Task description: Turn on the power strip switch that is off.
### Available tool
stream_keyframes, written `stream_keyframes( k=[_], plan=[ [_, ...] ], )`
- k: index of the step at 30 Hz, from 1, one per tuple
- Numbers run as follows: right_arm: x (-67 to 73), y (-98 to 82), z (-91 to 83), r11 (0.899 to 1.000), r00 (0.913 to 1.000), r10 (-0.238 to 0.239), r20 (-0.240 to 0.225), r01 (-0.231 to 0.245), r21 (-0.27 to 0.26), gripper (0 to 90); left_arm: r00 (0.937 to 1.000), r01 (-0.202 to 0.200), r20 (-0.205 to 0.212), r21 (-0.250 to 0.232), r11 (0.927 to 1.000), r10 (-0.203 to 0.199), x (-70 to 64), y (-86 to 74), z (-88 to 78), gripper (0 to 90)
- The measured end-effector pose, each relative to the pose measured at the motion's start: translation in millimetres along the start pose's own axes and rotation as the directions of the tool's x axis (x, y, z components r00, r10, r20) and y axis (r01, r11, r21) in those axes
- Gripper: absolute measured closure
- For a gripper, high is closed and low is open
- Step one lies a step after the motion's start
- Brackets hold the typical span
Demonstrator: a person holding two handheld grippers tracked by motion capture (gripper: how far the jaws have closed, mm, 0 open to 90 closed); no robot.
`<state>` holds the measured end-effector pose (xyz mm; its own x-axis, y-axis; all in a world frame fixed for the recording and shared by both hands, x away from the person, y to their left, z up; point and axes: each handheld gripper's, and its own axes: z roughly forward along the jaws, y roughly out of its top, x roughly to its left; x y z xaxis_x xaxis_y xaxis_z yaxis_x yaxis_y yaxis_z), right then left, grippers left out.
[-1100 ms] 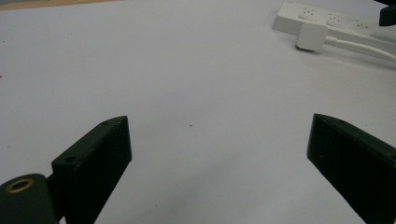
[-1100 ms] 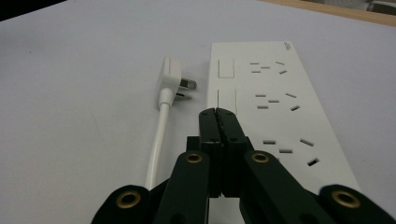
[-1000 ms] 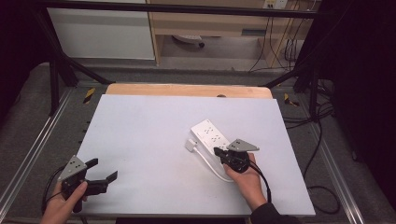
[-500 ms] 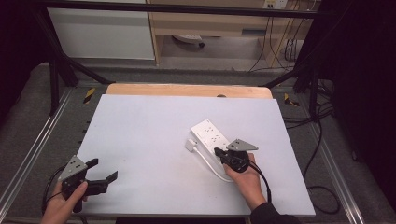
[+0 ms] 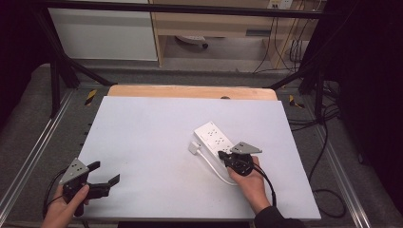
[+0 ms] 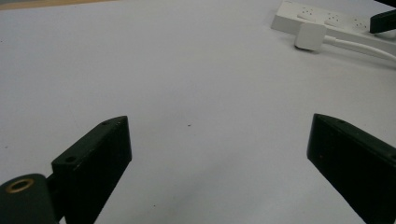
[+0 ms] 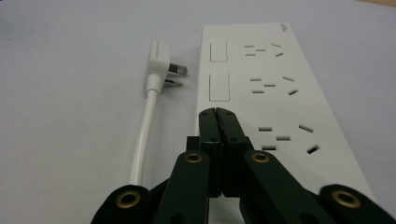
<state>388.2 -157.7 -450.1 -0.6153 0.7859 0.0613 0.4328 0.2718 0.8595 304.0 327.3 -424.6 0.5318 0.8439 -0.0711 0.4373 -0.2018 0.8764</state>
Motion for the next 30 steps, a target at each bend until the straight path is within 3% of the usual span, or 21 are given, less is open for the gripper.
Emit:
stream_keyframes(
  k=[30],
  plan=[
    [1.5,-1.0,0.1,1.0,1.0,0.003,0.004,-0.003,-0.004,90.0,1.0,-0.002,0.001,0.005,1.0,0.002,-0.5,-0.2,0.2,6.6]
  ],
)
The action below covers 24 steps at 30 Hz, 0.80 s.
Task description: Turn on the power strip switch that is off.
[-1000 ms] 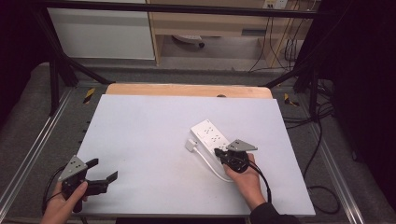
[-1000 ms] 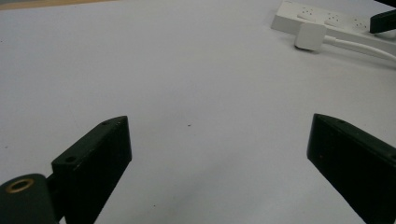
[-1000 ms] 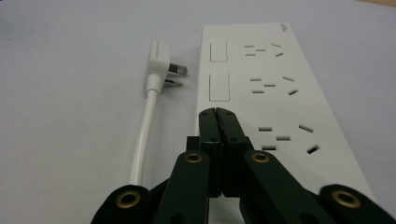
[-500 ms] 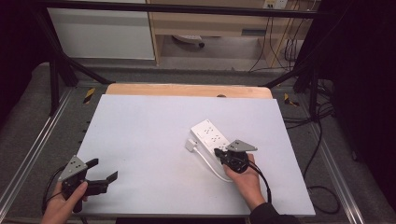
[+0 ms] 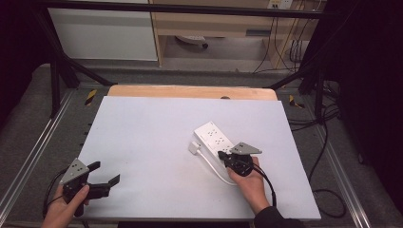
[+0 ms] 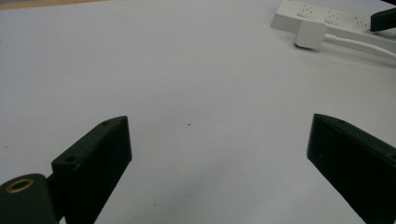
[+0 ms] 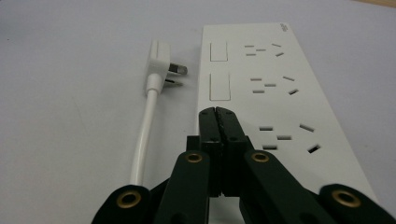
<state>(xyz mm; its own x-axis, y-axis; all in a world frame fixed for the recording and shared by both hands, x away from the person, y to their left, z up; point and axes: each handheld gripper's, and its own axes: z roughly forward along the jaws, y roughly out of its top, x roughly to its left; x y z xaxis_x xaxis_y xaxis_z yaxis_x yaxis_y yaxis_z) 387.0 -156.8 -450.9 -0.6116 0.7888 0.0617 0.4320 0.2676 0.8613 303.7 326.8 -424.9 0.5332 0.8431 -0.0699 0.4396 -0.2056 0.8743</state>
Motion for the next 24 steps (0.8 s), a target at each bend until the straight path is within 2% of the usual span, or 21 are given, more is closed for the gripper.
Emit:
stream_keyframes(
  k=[24],
  plan=[
    [0.4,-0.2,-0.7,1.0,1.0,-0.002,0.005,0.002,0.002,90.0,1.0,-0.005,0.0,0.0,1.0,0.005,-0.1,0.0,-0.2,6.6]
  ],
)
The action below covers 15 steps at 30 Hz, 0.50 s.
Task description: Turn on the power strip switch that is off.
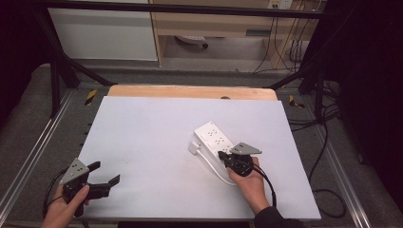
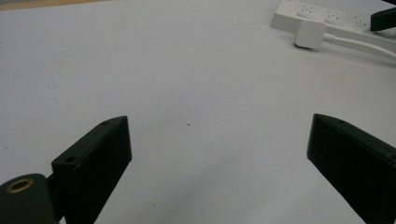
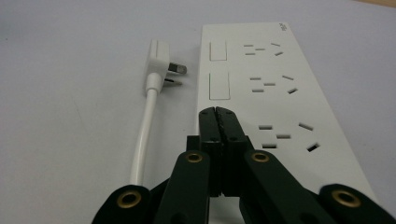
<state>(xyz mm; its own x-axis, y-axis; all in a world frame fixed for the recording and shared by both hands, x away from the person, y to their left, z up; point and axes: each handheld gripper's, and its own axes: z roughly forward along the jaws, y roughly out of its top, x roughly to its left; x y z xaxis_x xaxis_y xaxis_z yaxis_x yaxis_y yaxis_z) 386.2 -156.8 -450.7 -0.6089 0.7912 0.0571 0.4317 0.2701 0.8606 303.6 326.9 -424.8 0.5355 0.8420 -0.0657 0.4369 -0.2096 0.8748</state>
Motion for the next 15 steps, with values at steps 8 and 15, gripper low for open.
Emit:
stream_keyframes(
  k=[8,15],
  plan=[
    [0.4,-0.1,-0.2,1.0,1.0,-0.001,0.003,0.001,0.002,90.0,1.0,0.001,0.0,0.001,1.0,-0.001,-0.1,-0.1,0.1,6.6],
    [-0.5,-2.4,-1.8,1.0,1.0,0.009,-0.002,-0.009,0.009,90.0,1.0,-0.003,0.0,0.002,1.0,0.003,-0.1,-0.1,0.4,6.6]
  ],
)
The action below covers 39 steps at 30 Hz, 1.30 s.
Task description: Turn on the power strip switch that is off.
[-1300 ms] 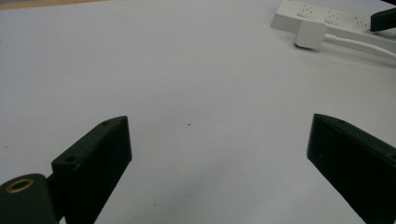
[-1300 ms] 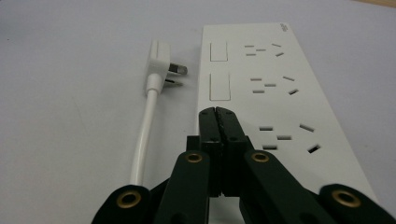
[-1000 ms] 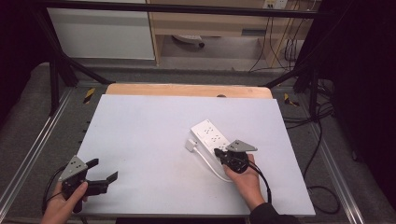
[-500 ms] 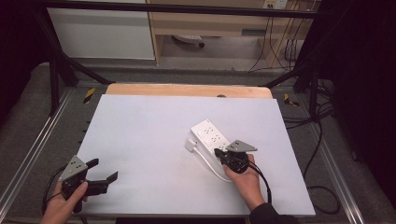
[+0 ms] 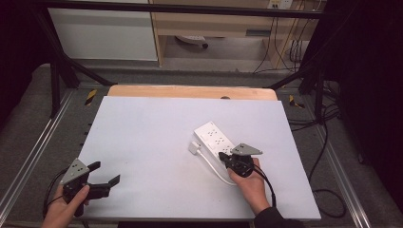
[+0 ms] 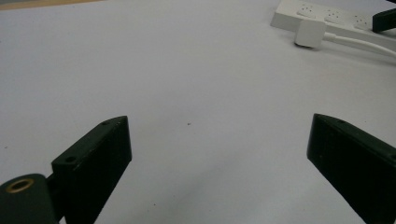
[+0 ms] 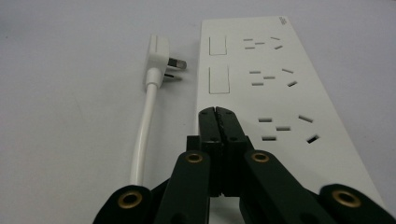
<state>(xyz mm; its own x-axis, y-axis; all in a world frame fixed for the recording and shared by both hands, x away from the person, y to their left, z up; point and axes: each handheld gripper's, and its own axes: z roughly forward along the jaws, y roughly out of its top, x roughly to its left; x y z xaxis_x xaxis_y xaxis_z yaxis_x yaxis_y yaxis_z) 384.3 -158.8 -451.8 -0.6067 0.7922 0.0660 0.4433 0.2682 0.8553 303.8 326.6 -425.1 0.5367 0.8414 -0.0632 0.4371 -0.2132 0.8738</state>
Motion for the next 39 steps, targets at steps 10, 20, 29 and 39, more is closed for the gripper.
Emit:
stream_keyframes(
  k=[10,20,29,39],
  plan=[
    [-0.8,0.7,1.6,1.0,1.0,-0.004,0.001,0.004,-0.004,90.0,1.0,-0.001,0.002,0.001,1.0,0.001,-0.2,0.1,0.3,6.6],
    [-1.5,1.5,1.8,1.0,0.9999,-0.01,-0.003,0.01,-0.01,90.0,1.0,-0.003,0.0,0.0,1.0,0.003,-0.2,0.2,0.2,6.6],
    [-1.6,3.0,0.3,0.999,0.9999,-0.011,-0.008,0.011,-0.031,90.0,1.0,-0.002,0.002,0.0,1.0,0.002,-0.2,0.2,0.3,6.6],
    [-2.3,4.2,-2.6,0.999,0.9999,0.005,-0.013,-0.005,-0.05,87.1,1.0,-0.003,0.001,0.001,1.0,0.003,0.0,0.2,0.2,6.6]
  ],
)
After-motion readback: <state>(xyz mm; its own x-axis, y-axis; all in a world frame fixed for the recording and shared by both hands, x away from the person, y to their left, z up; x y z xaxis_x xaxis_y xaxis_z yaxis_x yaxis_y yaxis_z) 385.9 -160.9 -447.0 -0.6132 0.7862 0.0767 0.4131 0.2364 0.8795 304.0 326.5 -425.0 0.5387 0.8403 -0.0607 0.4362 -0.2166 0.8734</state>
